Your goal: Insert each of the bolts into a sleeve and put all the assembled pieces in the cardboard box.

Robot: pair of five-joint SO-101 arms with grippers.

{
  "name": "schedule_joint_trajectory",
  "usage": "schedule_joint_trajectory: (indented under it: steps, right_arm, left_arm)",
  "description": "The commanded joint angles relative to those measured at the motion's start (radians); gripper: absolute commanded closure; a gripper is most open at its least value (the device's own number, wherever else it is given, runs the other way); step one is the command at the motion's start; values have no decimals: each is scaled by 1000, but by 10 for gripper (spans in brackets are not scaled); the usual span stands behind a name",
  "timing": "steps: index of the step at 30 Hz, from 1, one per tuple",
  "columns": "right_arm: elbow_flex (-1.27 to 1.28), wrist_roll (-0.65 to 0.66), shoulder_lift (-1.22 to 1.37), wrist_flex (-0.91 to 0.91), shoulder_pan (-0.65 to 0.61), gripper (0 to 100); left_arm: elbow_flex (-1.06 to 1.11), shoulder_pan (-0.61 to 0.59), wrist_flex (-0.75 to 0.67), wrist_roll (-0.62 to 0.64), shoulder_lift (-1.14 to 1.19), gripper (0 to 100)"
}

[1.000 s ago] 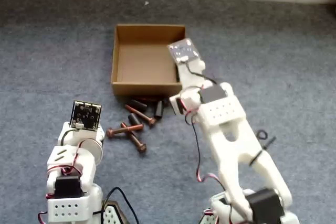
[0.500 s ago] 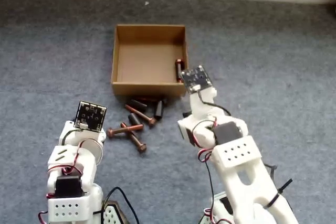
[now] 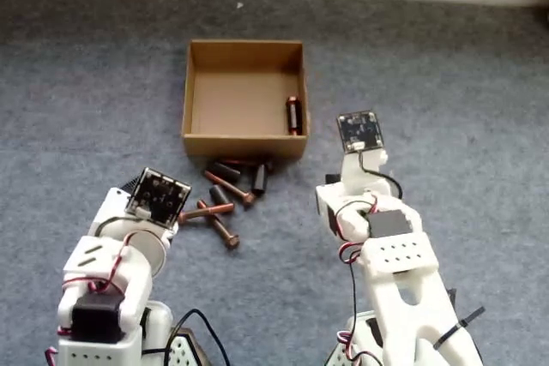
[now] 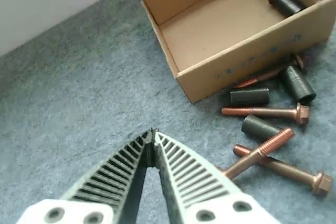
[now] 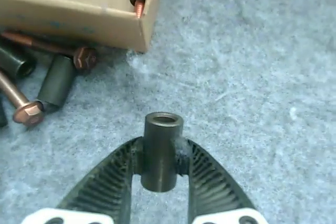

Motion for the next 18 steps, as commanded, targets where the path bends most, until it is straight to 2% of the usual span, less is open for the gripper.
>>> schedule_joint_trajectory:
  steps: [1, 7, 10, 13, 18]
  right_arm:
    - [-8, -9, -31, -24, 13, 994]
    - [7, -9, -31, -27, 13, 994]
    - [33, -9, -31, -73, 13, 994]
    - [45, -9, -31, -96, 15, 994]
    - [45, -9, -31, -96, 21, 994]
  left_arm:
    - [-114, 47, 3, -14, 208, 993]
    - [-219, 104, 3, -37, 527, 992]
    - [-228, 145, 0, -48, 647, 946]
    - [-228, 189, -5, -193, 739, 889]
    - [-228, 243, -5, -477, 852, 886]
